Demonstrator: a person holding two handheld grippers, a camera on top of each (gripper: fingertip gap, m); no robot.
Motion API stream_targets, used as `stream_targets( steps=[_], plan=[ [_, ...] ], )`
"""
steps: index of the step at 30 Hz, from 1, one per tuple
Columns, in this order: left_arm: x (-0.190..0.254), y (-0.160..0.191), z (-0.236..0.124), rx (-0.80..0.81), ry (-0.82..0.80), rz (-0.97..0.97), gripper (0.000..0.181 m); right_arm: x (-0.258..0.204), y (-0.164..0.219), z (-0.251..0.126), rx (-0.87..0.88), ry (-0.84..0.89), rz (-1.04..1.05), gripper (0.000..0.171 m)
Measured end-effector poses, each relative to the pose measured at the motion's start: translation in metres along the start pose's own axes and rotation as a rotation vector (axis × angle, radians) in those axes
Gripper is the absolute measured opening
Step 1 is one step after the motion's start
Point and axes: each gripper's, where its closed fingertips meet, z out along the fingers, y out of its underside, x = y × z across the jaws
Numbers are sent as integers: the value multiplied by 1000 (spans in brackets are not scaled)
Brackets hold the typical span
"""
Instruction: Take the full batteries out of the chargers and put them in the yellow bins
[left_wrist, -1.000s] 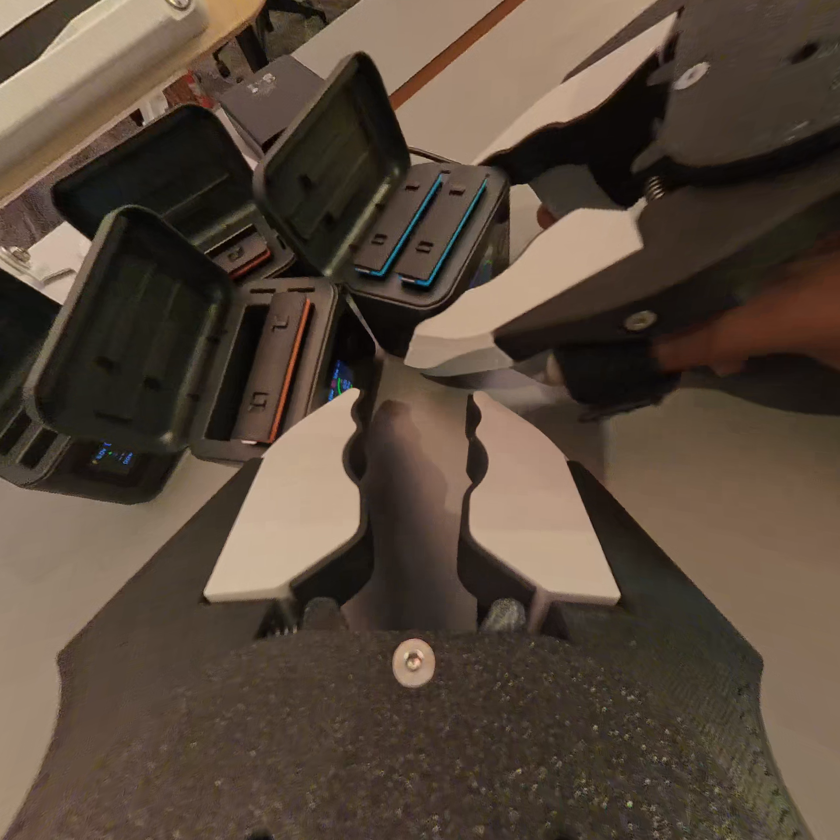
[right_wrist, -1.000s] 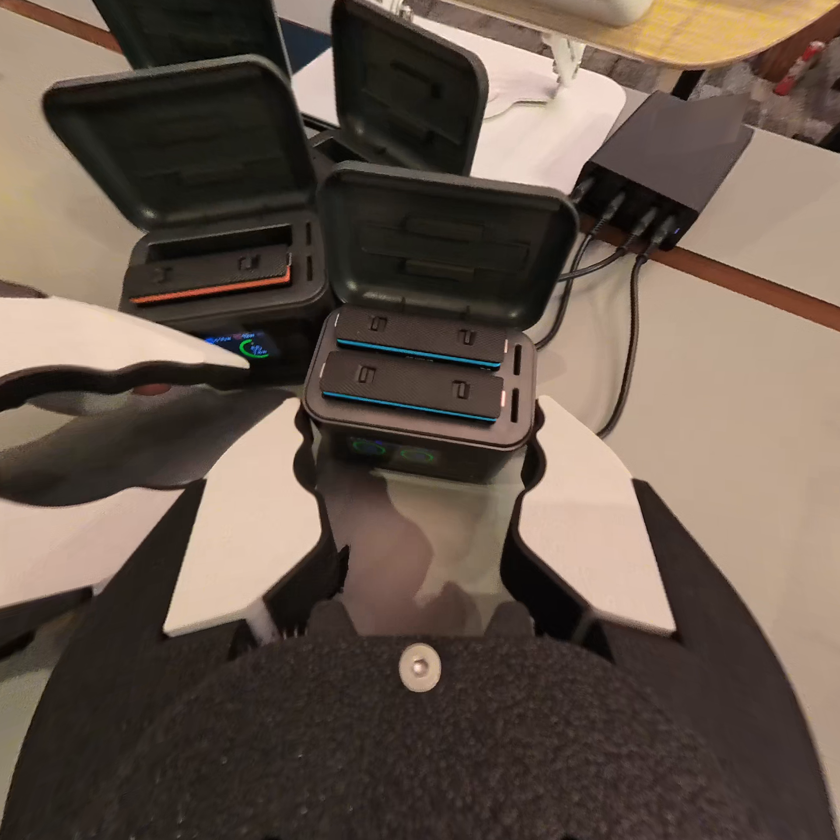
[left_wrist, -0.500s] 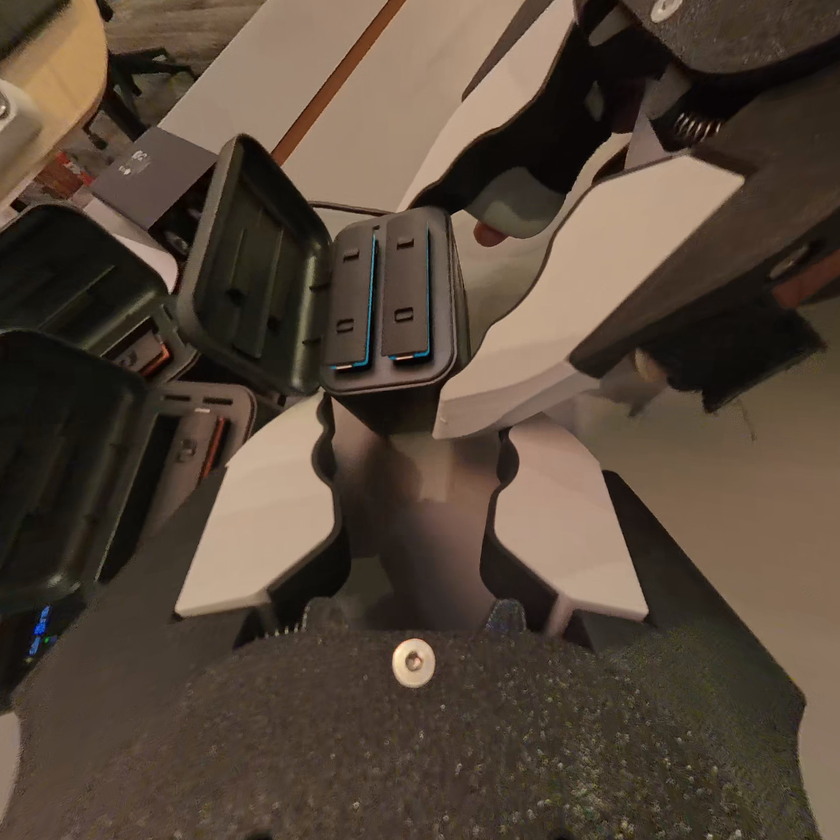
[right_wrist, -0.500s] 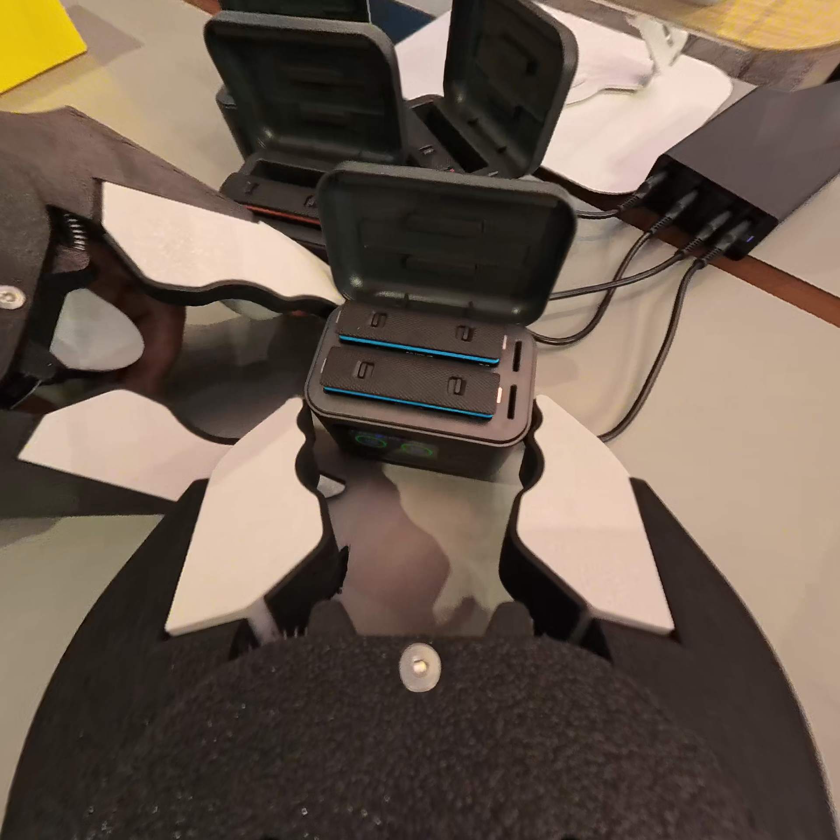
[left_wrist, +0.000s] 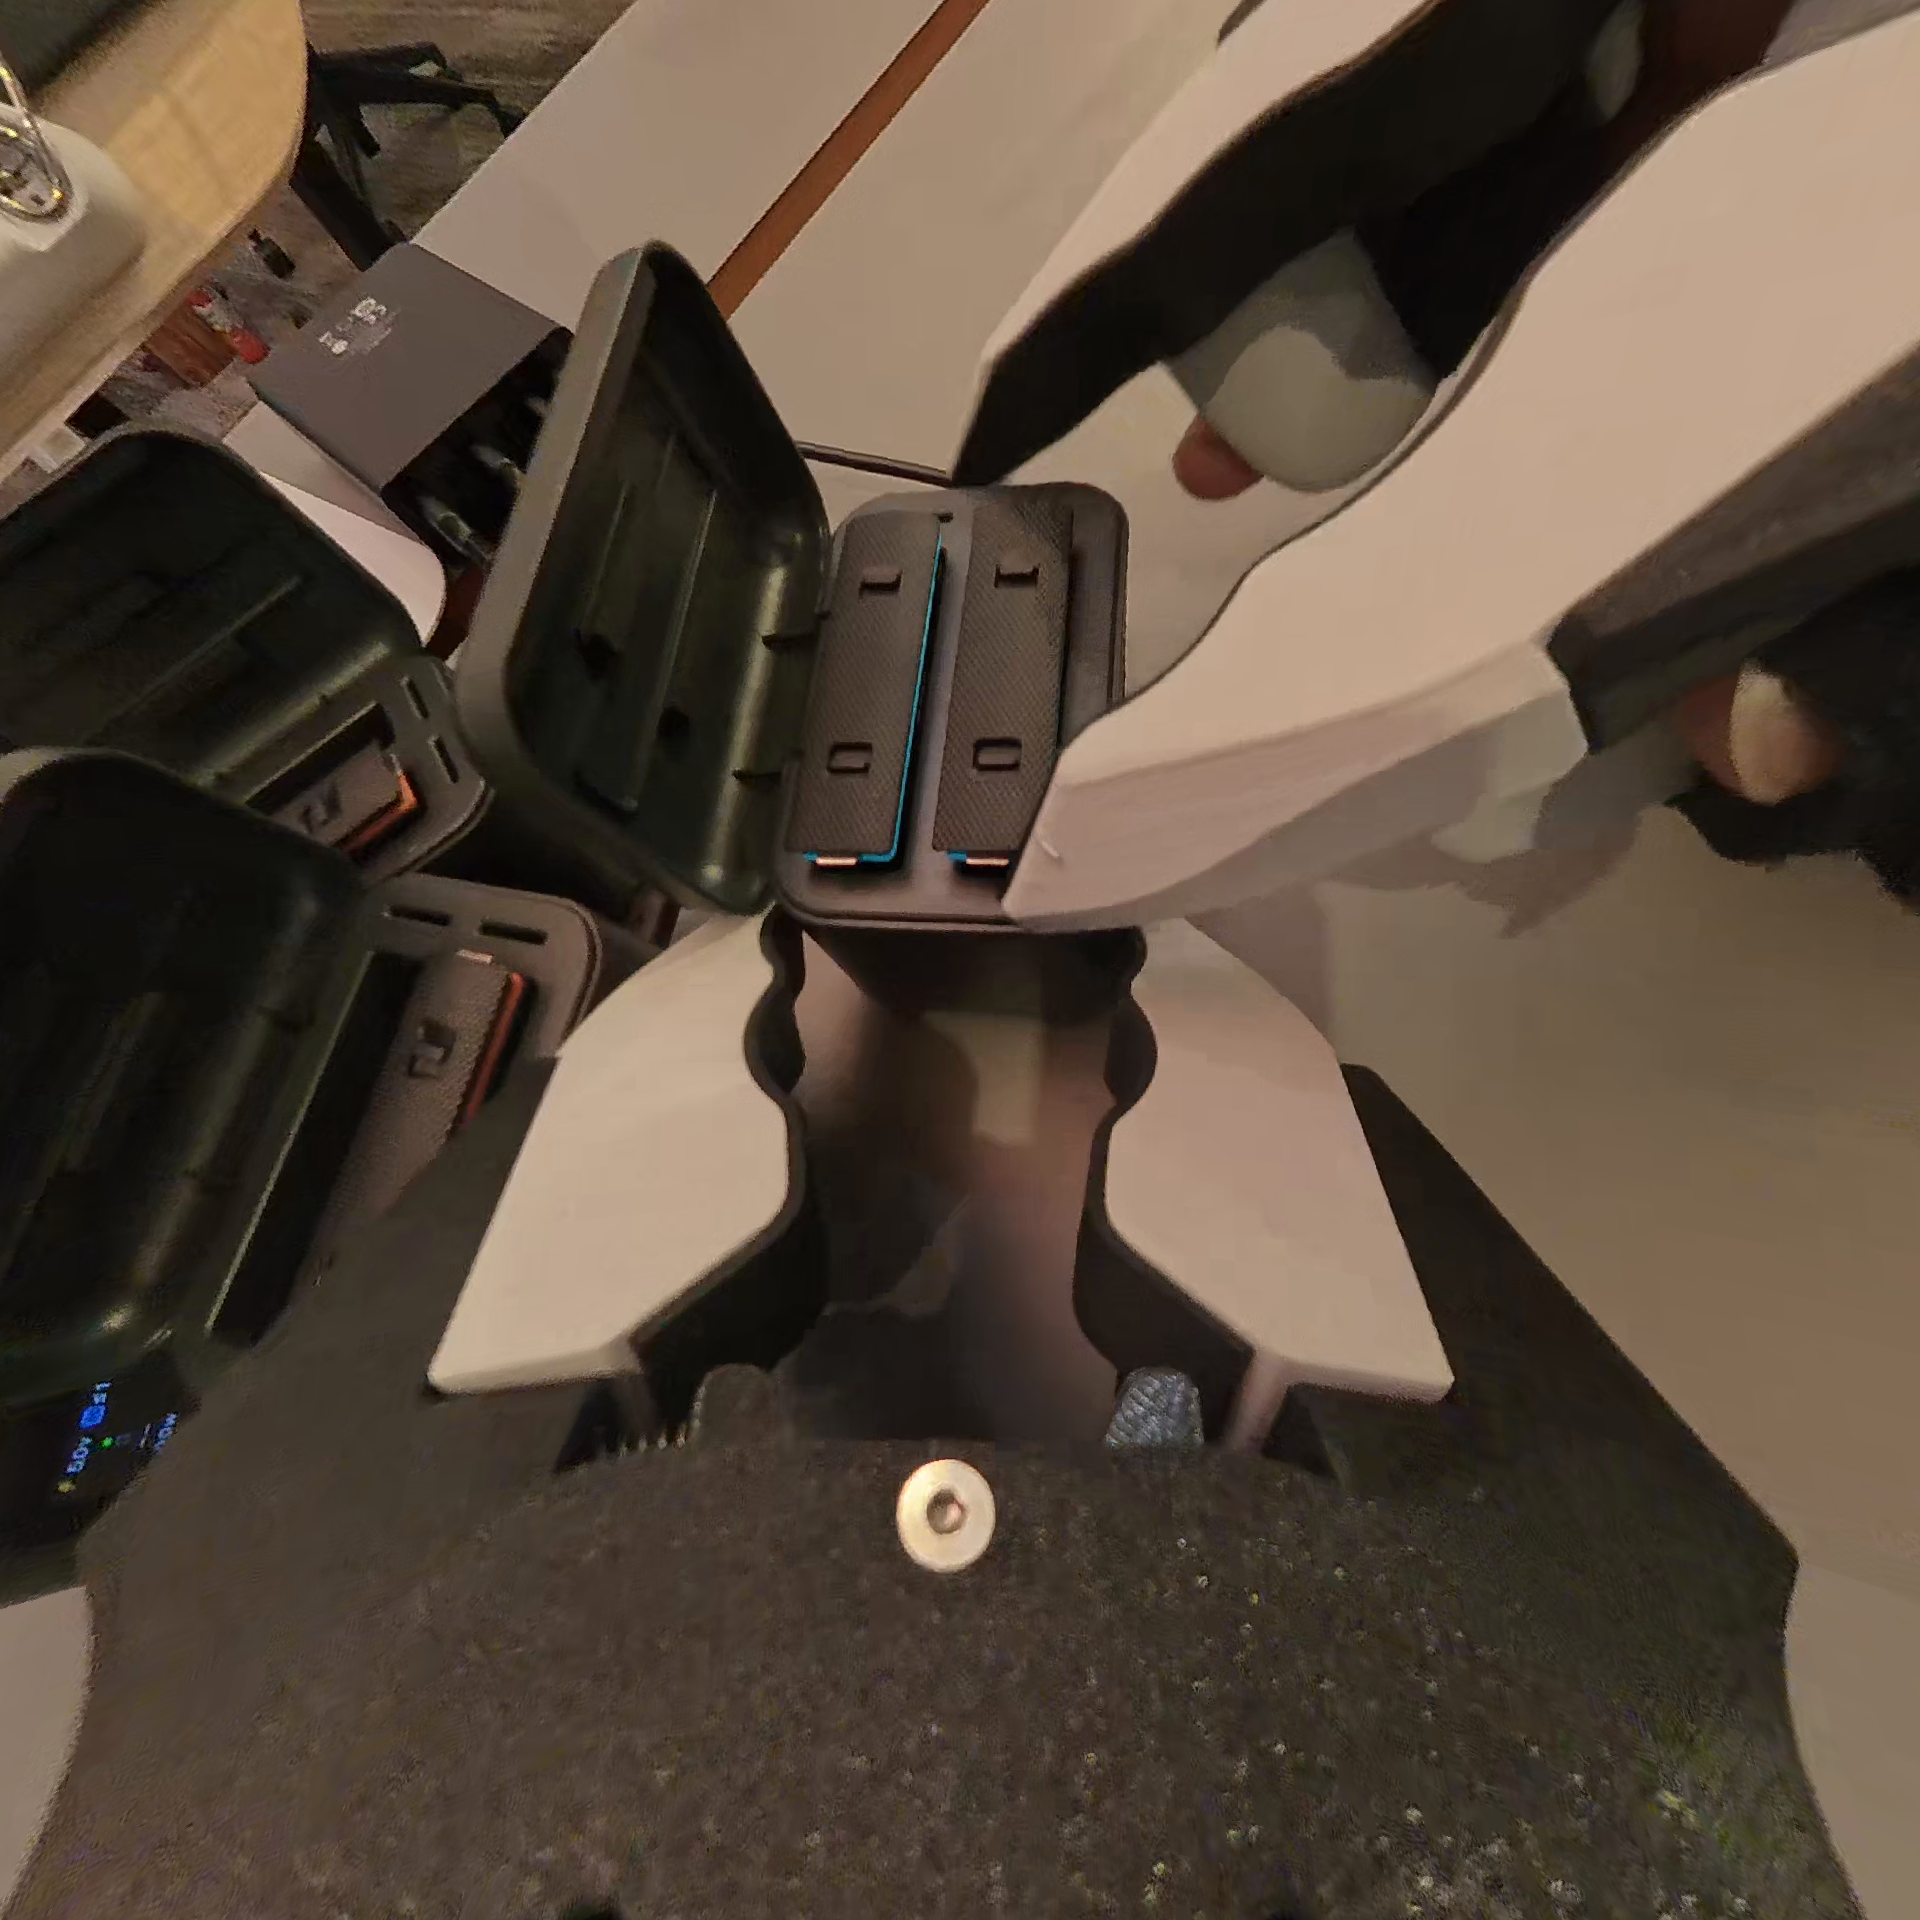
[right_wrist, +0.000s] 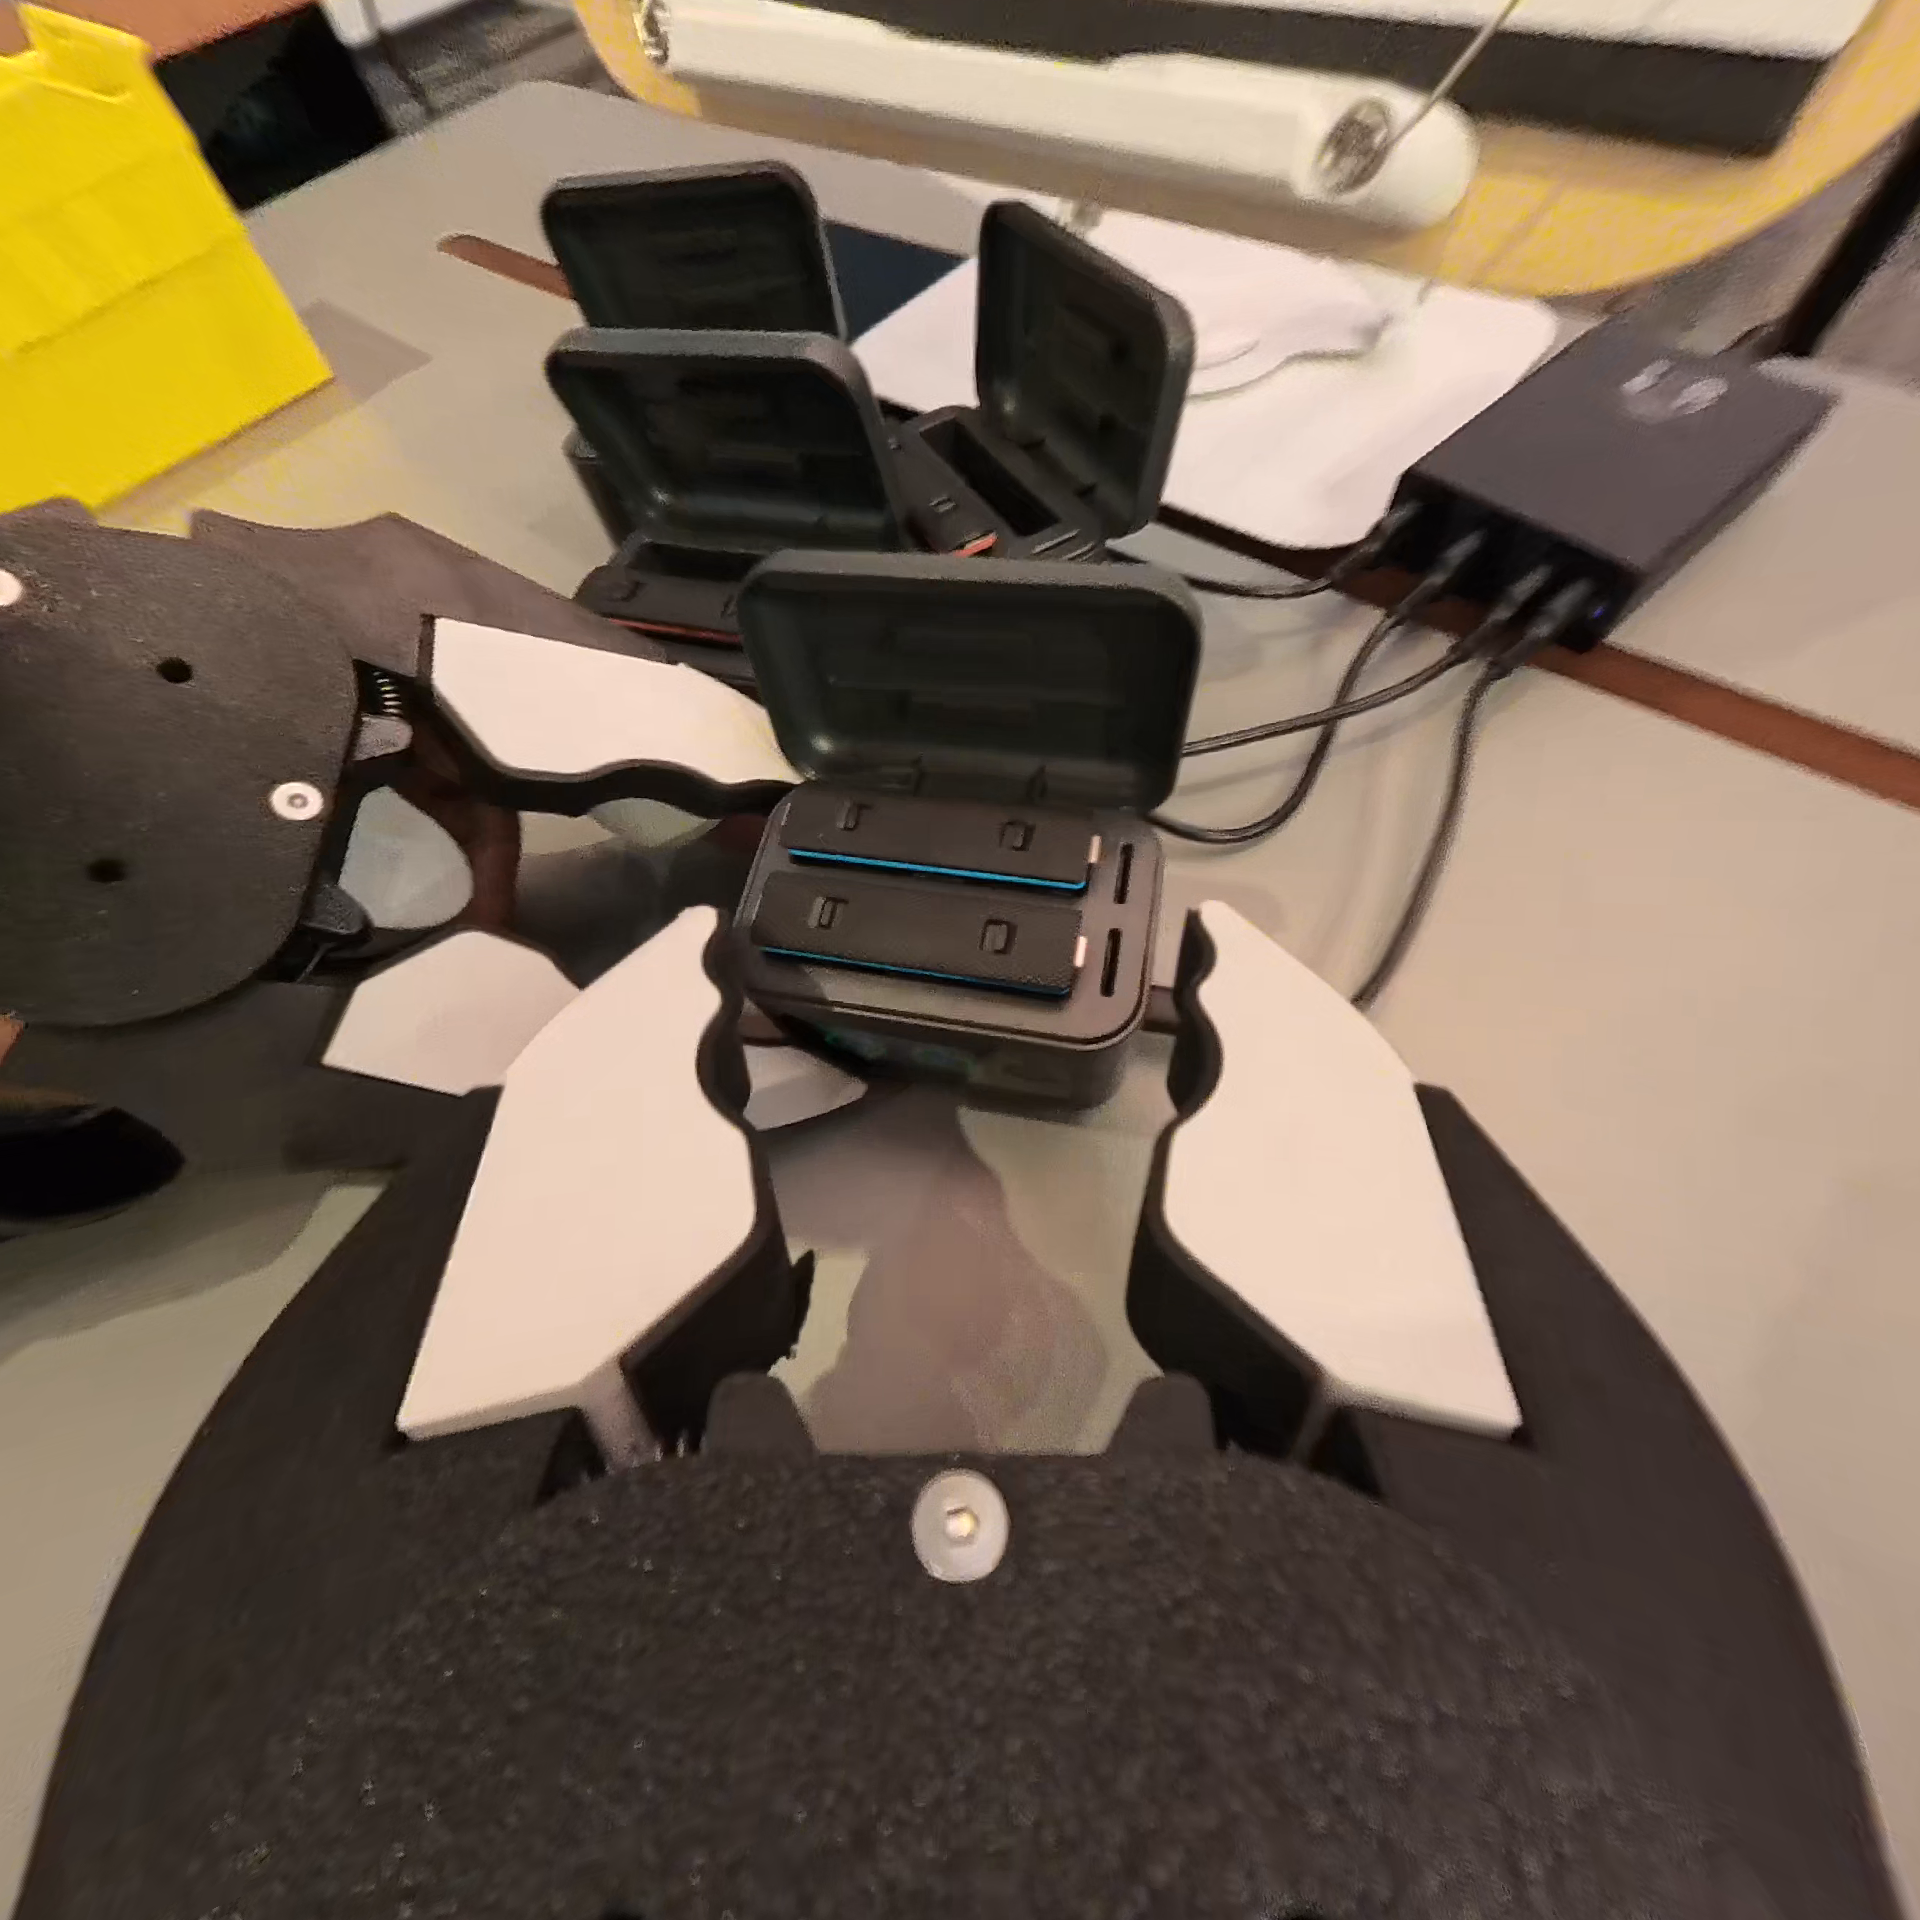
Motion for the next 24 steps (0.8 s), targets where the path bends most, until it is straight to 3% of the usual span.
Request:
stream_targets(
  steps=[7,24],
  plan=[
    [1,2,-1,-20,-2,-66,56,-5,-1,-1,-2,146,-67,75],
    [4,4,-1,-39,8,-149,55,-8,-4,-2,34,162,-111,58]
  ],
)
